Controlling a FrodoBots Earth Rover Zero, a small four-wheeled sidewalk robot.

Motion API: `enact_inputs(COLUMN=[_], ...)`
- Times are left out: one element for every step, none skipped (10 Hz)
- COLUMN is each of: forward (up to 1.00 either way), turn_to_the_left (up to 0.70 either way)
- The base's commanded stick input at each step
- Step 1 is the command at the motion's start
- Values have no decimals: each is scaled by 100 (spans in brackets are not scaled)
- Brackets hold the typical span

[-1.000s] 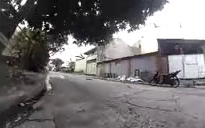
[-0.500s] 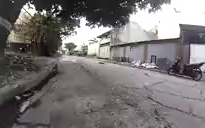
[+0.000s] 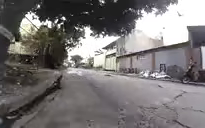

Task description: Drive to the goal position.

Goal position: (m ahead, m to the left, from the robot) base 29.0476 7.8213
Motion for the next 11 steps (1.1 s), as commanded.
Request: enact_inputs(forward=[100,100,100,100,100,100,100,100,100,100,100], turn_to_the_left=[8,24,40,39,25,2,0,0,0,0,0])
